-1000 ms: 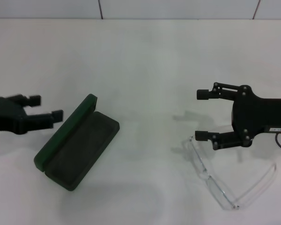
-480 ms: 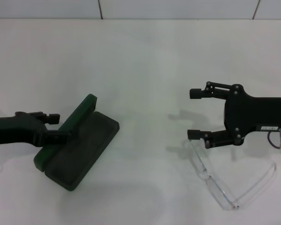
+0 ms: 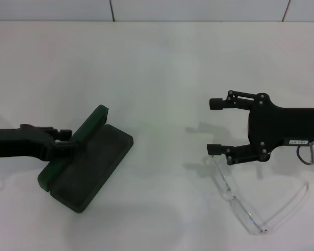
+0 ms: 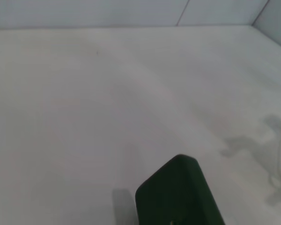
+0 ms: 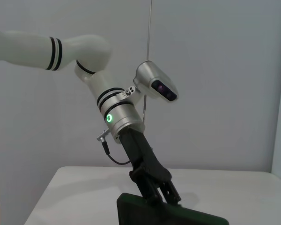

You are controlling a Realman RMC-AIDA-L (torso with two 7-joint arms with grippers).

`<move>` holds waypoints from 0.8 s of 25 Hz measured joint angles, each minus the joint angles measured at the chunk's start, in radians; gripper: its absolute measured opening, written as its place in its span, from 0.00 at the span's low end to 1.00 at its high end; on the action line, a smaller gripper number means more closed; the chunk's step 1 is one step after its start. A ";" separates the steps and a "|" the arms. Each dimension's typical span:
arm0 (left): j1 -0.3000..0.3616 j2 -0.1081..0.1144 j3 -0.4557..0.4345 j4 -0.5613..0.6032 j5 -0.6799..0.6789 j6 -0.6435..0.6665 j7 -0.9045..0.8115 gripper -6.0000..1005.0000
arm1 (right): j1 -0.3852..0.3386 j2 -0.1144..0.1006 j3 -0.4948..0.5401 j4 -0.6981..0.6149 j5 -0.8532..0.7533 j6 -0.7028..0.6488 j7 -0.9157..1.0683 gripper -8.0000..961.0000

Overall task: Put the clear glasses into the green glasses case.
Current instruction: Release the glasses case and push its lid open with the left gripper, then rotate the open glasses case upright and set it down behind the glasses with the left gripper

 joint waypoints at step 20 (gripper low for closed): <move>-0.123 0.001 0.001 -0.002 0.146 -0.003 -0.080 0.21 | -0.011 0.005 0.000 0.000 -0.007 -0.010 -0.009 0.91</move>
